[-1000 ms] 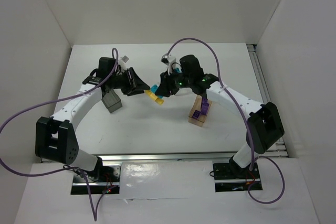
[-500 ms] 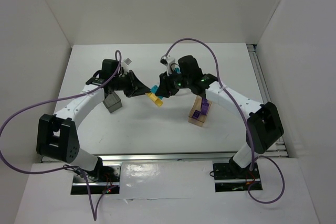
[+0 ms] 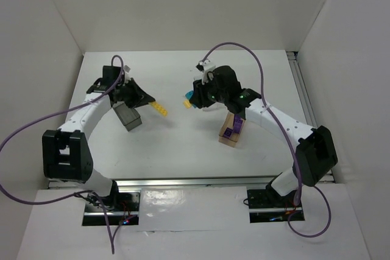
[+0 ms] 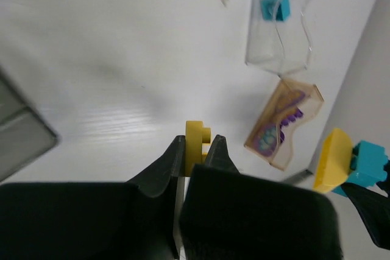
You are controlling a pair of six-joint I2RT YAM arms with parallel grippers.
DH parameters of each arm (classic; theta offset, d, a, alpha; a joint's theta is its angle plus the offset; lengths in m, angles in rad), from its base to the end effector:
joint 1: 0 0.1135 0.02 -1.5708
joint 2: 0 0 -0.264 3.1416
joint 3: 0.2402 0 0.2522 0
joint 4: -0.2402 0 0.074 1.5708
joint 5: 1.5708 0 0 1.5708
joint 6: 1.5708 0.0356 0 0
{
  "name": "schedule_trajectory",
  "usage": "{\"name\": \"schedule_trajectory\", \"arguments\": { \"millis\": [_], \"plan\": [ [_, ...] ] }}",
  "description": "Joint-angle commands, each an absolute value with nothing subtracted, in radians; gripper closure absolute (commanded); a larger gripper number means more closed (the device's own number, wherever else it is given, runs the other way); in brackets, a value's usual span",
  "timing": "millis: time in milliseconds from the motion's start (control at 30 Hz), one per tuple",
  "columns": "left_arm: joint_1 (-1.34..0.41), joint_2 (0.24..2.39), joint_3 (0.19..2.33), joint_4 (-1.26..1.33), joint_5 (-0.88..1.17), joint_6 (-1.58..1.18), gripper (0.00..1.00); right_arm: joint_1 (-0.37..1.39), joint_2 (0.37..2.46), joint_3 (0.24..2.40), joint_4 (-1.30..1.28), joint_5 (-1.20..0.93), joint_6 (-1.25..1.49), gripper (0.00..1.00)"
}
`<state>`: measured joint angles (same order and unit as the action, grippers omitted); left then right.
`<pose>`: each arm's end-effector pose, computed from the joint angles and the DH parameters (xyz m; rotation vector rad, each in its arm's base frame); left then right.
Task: Sort the legos into containers by color
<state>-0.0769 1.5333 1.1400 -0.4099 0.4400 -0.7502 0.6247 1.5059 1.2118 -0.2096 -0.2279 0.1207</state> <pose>0.3310 -0.0407 0.2624 -0.6028 2.3949 -0.9028 0.2791 0.2112 0.3109 -0.6704 2.0264 0.6850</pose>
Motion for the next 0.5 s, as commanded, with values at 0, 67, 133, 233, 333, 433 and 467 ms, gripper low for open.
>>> {"name": "schedule_trajectory", "arguments": {
  "millis": [0, 67, 133, 233, 333, 433, 467],
  "plan": [
    [-0.006, 1.459, 1.186, -0.483, 0.347, -0.674, 1.0, 0.605, 1.479, 1.236, -0.178, -0.163, 0.135, 0.93],
    [0.055, 1.437, 1.186, -0.512, 0.313, -0.66, 1.0, 0.604, 1.479, 1.227, -0.178, -0.163, 0.144, 0.93],
    [0.116, 1.41, 1.186, -0.538, 0.282, -0.643, 1.0, 0.595, 1.479, 1.227, -0.178, -0.175, 0.144, 0.93],
    [0.169, 1.396, 1.186, -0.569, 0.225, -0.605, 1.0, 0.595, 1.479, 1.227, -0.178, -0.186, 0.144, 0.93],
    [0.231, 1.396, 1.186, -0.578, 0.222, -0.58, 1.0, 0.595, 1.479, 1.227, -0.187, -0.186, 0.144, 0.93],
    [0.27, 1.419, 1.186, -0.589, 0.232, -0.58, 1.0, 0.595, 1.479, 1.227, -0.187, -0.196, 0.144, 0.93],
    [0.281, 1.428, 1.186, -0.589, 0.232, -0.571, 1.0, 0.595, 1.479, 1.227, -0.187, -0.196, 0.144, 0.93]
  ]
}}
